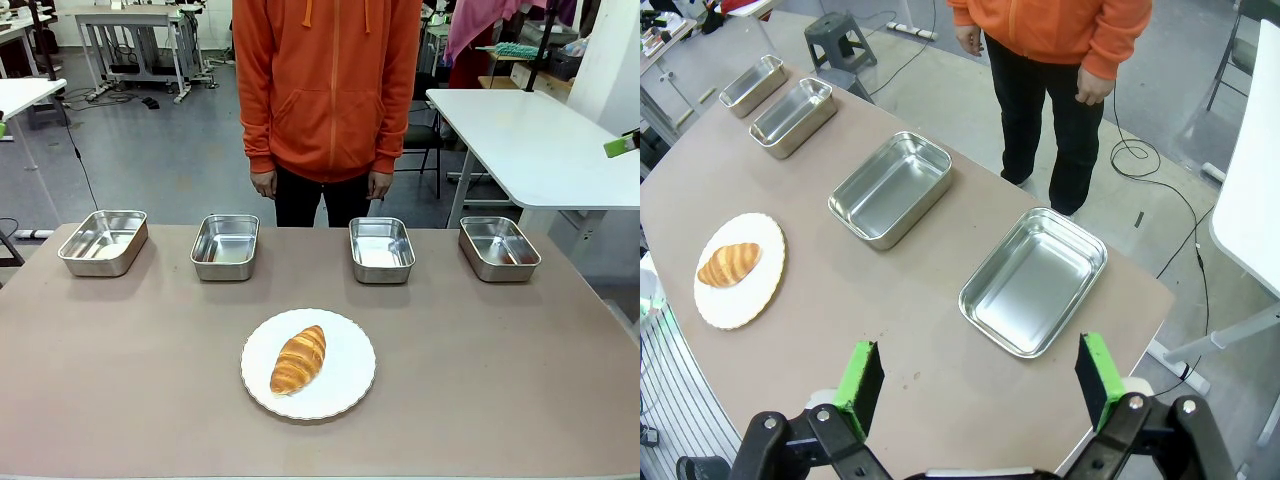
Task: Place the bread in the container.
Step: Place the Butter Roll into the Airtight Container indicated by the human.
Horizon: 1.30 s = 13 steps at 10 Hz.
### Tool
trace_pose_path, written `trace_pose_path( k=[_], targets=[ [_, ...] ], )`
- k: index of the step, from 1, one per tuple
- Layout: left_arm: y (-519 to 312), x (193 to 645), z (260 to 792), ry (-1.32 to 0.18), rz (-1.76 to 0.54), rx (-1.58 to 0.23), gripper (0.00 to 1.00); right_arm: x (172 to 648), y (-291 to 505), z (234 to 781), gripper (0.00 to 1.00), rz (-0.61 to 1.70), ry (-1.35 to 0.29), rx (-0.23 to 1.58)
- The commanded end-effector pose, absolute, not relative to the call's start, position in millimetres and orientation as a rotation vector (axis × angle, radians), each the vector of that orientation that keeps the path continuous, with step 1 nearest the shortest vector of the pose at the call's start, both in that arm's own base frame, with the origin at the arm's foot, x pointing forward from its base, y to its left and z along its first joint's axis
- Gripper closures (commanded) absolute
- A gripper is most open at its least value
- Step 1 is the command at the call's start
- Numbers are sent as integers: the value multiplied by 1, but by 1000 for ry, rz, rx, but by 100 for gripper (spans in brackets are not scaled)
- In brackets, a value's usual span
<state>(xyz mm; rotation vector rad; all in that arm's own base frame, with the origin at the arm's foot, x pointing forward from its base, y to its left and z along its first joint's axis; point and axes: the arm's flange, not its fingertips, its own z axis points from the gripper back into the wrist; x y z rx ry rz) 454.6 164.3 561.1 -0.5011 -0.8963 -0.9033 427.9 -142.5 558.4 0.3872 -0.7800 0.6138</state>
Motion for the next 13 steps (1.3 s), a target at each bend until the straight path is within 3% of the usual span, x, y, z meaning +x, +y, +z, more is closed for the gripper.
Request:
trace_pose_path(
  k=[1,13],
  targets=[
    [163,454,562,-895,-910,-497,0,429,-142,559,0,617,-793,399],
    [163,454,562,-895,-910,-497,0,429,-142,559,0,617,-793,399]
  ],
)
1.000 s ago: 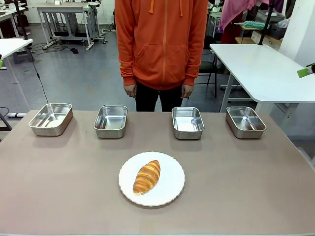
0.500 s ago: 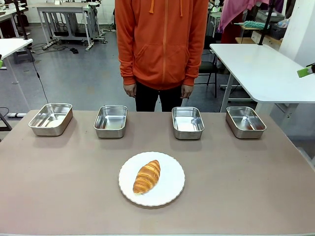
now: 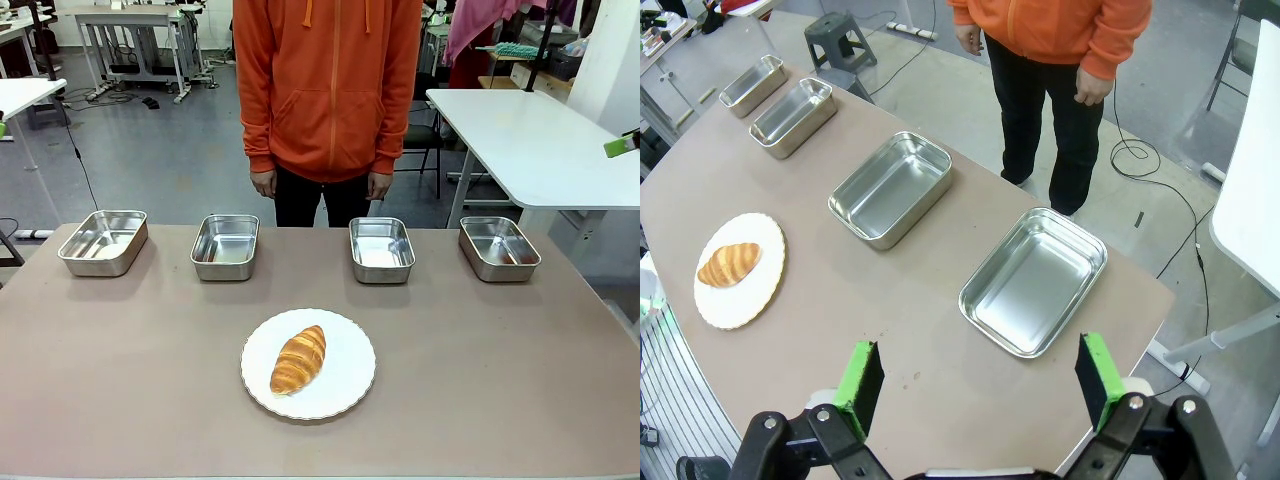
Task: Place the bread in the container.
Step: Place the Butter Roll into the Airtight Container indicated by the human.
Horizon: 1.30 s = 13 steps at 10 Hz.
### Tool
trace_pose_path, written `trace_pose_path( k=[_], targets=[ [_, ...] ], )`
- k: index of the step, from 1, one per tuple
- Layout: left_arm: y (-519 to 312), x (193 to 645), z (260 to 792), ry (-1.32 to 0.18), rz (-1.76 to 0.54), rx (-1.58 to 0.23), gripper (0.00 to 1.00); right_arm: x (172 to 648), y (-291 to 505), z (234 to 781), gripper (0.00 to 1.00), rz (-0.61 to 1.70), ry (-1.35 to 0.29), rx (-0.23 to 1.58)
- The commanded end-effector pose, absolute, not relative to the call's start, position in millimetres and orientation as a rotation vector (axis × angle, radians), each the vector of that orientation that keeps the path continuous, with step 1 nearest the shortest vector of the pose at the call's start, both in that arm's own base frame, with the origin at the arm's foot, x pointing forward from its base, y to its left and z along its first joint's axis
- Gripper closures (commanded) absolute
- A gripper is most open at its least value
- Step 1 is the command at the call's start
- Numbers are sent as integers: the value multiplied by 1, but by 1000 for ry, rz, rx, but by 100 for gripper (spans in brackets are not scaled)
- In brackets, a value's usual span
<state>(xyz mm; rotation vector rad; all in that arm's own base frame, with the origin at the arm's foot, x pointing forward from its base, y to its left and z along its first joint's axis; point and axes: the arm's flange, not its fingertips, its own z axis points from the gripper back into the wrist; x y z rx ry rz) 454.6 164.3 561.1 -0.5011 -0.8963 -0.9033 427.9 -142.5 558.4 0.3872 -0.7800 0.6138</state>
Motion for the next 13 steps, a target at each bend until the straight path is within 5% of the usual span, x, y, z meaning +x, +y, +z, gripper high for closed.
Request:
trace_pose_path(
  k=[1,13],
  targets=[
    [163,454,562,-895,-910,-497,0,429,-142,559,0,617,-793,399],
    [163,454,562,-895,-910,-497,0,429,-142,559,0,617,-793,399]
  ],
)
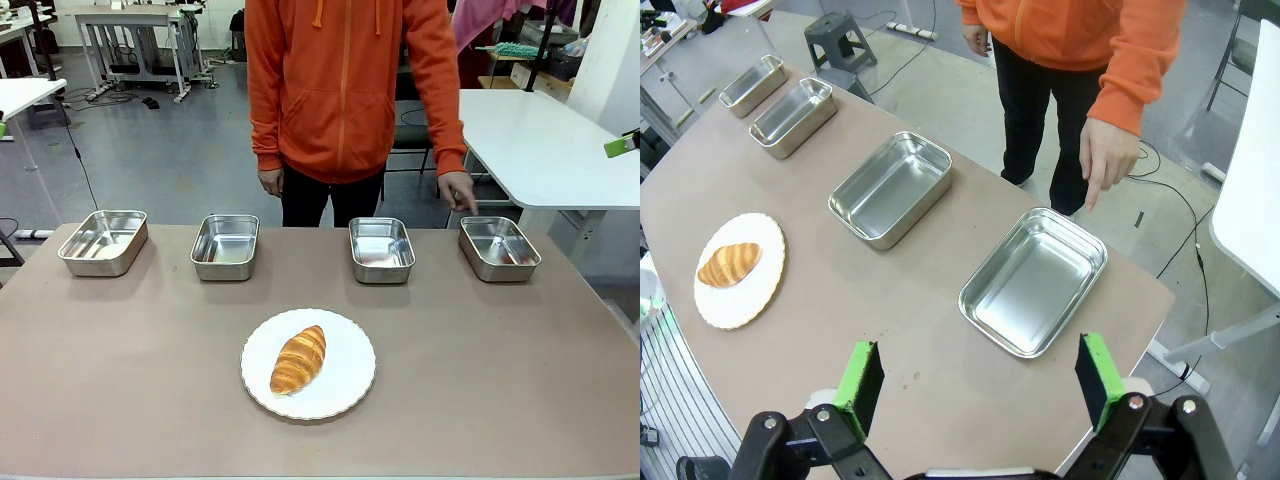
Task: Place the bread in the container.
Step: Place the Butter Roll into the Airtight Container indicated by the human.
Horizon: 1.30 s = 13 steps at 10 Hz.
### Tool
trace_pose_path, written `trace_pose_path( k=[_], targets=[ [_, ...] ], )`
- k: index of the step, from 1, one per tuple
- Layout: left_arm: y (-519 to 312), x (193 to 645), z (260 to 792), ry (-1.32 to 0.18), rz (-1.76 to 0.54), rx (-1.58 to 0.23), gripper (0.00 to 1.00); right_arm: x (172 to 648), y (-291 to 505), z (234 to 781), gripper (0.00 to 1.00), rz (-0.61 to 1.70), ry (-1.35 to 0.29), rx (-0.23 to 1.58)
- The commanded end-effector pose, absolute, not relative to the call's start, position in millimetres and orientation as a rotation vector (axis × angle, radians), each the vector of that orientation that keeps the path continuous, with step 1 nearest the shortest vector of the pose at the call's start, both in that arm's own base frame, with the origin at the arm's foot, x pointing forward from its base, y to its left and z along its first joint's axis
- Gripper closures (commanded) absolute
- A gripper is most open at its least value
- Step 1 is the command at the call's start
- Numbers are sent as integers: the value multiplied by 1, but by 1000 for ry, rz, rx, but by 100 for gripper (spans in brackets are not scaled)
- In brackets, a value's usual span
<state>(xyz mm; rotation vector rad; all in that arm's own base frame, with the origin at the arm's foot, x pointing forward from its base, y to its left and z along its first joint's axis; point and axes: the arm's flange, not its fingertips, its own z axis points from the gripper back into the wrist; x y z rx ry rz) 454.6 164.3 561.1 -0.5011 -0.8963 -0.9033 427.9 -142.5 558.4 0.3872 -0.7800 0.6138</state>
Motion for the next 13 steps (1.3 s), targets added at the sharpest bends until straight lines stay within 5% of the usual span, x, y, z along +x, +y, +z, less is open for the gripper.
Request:
trace_pose_path(
  k=[1,13],
  targets=[
    [163,454,562,-895,-910,-497,0,429,-142,559,0,617,-793,399],
    [163,454,562,-895,-910,-497,0,428,-143,558,0,614,-780,387]
  ],
)
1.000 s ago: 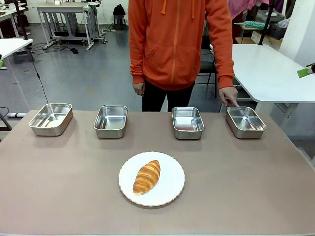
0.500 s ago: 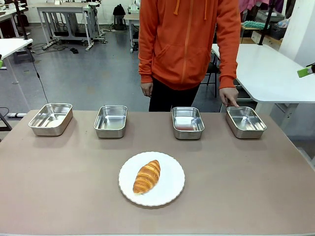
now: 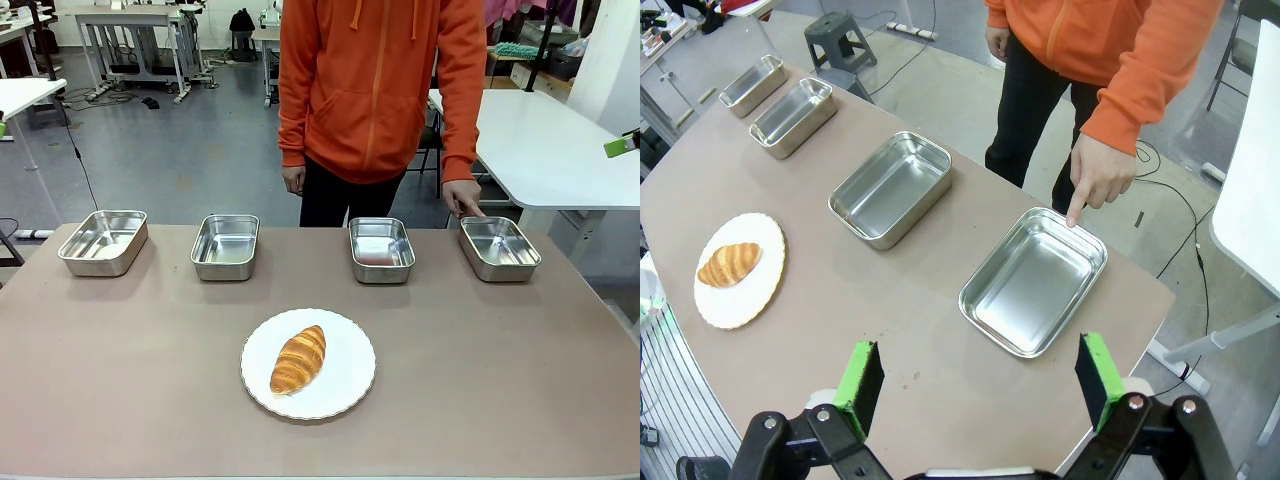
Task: Place the bread in the container.
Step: Place the Butter Roll into the Airtight Container indicated by the human.
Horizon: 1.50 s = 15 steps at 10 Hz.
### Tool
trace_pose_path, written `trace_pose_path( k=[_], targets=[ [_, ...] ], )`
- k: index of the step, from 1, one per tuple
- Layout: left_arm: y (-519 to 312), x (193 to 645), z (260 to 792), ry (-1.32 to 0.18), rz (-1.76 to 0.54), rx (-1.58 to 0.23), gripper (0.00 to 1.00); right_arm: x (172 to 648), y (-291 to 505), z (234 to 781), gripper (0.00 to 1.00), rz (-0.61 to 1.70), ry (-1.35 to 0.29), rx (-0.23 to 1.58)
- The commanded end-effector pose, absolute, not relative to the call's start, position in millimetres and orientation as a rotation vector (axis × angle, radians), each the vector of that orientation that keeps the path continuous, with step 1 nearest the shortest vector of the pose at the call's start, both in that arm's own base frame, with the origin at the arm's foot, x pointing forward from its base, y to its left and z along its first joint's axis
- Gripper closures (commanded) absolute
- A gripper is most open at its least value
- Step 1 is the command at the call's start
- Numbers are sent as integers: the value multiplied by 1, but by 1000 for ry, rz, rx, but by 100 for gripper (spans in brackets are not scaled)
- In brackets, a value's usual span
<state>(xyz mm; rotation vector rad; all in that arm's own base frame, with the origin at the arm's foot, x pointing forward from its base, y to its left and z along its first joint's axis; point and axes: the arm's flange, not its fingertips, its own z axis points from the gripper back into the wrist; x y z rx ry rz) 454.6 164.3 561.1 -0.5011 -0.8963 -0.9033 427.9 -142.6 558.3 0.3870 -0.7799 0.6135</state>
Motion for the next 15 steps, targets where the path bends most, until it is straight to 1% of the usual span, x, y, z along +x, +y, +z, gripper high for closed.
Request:
trace_pose_path(
  k=[1,2,3,5,6,7,8,9,11,12,13,14,15],
  targets=[
    [163,454,562,-895,-910,-497,0,432,-127,569,0,539,-754,387],
    [163,454,562,-895,-910,-497,0,432,-100,579,0,447,-717,354],
    [163,454,562,-895,-910,-497,0,430,-63,589,0,398,-721,320],
    [163,454,562,-895,-910,-497,0,425,8,598,0,349,-673,285],
    [163,454,562,-895,-910,-497,0,419,45,593,0,343,-630,287],
    [163,454,562,-895,-910,-497,0,415,84,587,0,285,-539,246],
    [163,454,562,-895,-910,-497,0,406,131,575,0,240,-487,208],
    [163,454,562,-895,-910,-497,0,397,161,564,0,198,-447,165],
    [163,454,562,-895,-910,-497,0,375,229,536,0,48,-396,87],
    [163,454,562,-895,-910,-497,0,361,262,516,0,-30,-346,66],
    [163,454,562,-895,-910,-497,0,347,289,489,0,-52,-333,31],
    [163,454,562,-895,-910,-497,0,342,301,477,0,-126,-312,113],
    [163,454,562,-895,-910,-497,0,338,300,473,0,-114,-294,196]
  ],
)
